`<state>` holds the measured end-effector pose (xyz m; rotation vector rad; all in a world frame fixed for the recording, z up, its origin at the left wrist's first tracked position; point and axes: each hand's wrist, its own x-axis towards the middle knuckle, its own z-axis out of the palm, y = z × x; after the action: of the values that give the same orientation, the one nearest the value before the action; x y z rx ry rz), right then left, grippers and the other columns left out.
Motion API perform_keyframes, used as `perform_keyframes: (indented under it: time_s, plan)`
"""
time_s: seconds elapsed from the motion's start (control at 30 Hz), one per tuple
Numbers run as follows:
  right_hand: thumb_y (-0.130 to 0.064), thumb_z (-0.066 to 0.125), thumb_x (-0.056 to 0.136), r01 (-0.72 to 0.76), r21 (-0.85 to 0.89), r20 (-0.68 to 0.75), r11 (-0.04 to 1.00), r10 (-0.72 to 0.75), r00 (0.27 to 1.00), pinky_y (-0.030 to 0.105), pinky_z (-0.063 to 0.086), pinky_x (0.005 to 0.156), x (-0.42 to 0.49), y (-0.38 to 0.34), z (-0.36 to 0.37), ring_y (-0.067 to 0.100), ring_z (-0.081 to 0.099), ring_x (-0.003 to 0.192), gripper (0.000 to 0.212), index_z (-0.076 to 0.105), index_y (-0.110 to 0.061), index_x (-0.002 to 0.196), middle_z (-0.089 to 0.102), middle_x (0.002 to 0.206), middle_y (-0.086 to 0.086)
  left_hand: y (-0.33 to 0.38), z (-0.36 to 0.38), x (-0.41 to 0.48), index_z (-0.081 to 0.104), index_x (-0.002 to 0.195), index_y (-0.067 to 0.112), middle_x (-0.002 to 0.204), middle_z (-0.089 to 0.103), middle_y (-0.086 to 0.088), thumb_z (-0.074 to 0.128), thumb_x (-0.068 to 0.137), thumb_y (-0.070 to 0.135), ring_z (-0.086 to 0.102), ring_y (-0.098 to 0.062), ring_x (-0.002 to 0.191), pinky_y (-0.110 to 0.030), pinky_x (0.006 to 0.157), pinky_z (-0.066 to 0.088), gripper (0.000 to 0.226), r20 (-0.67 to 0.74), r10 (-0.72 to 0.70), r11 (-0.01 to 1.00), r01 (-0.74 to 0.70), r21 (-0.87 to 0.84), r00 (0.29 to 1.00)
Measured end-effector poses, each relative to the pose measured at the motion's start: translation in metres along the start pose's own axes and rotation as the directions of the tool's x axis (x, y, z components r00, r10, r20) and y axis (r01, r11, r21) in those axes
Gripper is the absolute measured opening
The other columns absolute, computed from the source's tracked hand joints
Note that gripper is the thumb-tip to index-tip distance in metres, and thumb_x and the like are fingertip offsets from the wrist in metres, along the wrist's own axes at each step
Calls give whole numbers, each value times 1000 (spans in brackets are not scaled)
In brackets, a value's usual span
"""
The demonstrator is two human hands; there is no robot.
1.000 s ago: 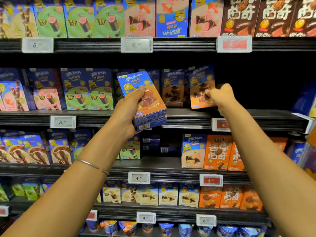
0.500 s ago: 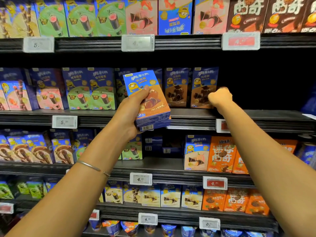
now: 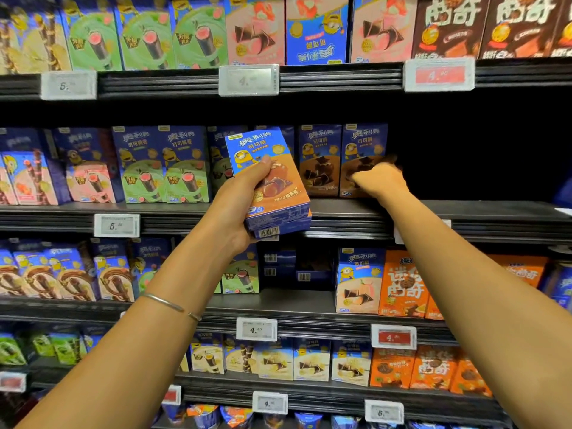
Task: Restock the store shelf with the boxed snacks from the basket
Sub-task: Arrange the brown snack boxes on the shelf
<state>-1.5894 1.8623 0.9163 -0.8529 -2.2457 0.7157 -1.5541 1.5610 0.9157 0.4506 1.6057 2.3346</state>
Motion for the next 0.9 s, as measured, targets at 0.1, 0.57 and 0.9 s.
perform_keyframes:
  time_s: [0.1, 0.57, 0.9]
  plan:
    - [-62, 62, 81, -41, -88, 37, 995, 44, 998, 47, 43, 109, 0, -9, 5, 43, 43, 134, 87, 41, -13, 149, 38, 153, 21, 2, -3, 0, 71, 109, 24, 97, 83, -2, 78, 92, 44, 81, -24, 84, -52, 74, 65, 27, 2, -9, 1000, 9, -9, 1000]
    - [-72, 60, 80, -178, -63, -27, 982, 177, 984, 48, 27, 116, -2, -29, 18, 40, 20, 148, 115, -2, -18, 160, 8, 165, 17, 8, -7, 4, 72, 107, 26, 97, 83, -1, 77, 91, 48, 81, -23, 83, -49, 63, 65, 28, 13, -39, 999, 39, 9, 999]
    - [-50, 52, 95, -139, 9, 21, 990, 139, 990, 46, 36, 114, -1, -23, 10, 41, 37, 139, 72, 35, -11, 153, 33, 157, 23, 10, -10, 8, 73, 105, 25, 96, 83, -2, 79, 90, 45, 81, -23, 79, -42, 55, 63, 25, 25, -23, 1000, 23, -18, 999]
